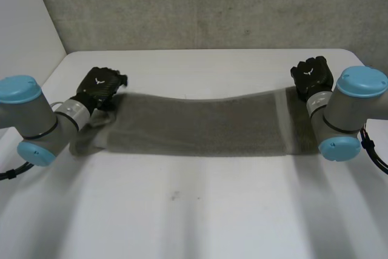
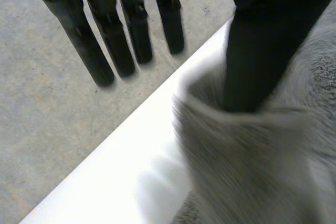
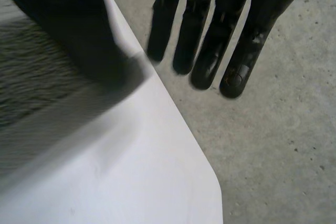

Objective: Fold the towel.

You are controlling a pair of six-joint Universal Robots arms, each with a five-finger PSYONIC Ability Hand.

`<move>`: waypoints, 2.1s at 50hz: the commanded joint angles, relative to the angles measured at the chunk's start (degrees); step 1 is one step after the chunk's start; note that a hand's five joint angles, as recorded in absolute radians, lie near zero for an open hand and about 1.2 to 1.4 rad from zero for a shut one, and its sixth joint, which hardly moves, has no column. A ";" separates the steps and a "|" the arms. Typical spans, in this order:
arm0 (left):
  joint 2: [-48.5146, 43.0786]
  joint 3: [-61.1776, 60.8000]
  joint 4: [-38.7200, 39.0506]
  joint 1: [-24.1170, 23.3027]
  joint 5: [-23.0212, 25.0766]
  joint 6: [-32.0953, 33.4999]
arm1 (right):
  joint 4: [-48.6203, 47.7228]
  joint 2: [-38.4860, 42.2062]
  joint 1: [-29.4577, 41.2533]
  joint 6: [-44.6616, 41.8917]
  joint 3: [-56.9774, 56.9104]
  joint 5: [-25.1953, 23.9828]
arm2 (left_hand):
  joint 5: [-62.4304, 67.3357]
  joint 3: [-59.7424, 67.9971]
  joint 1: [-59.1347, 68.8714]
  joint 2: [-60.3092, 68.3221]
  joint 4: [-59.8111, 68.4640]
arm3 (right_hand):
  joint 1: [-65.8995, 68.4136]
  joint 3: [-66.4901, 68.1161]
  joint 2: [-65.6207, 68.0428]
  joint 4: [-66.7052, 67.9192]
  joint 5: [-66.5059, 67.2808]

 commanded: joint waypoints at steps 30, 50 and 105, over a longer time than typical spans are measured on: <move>19.57 -20.22 -6.42 6.46 -1.14 0.17 | 20.19 -28.44 -5.66 9.47 32.18 -9.59 | -28.94 -27.96 -25.64 -27.65 -27.71 | -21.94 -33.93 -33.05 -35.40 -35.30; 4.63 -8.10 0.88 7.61 -1.32 0.70 | 12.89 -27.39 -8.92 9.38 37.11 -10.39 | -28.78 -27.79 -25.47 -27.48 -27.54 | -21.94 -33.93 -33.05 -35.40 -35.30; 30.11 -31.47 3.95 3.04 -7.03 -0.61 | 7.96 -19.38 -23.57 6.05 30.52 -16.28 | -30.12 -29.14 -26.82 -28.82 -28.89 | 48.06 36.07 36.95 34.60 34.70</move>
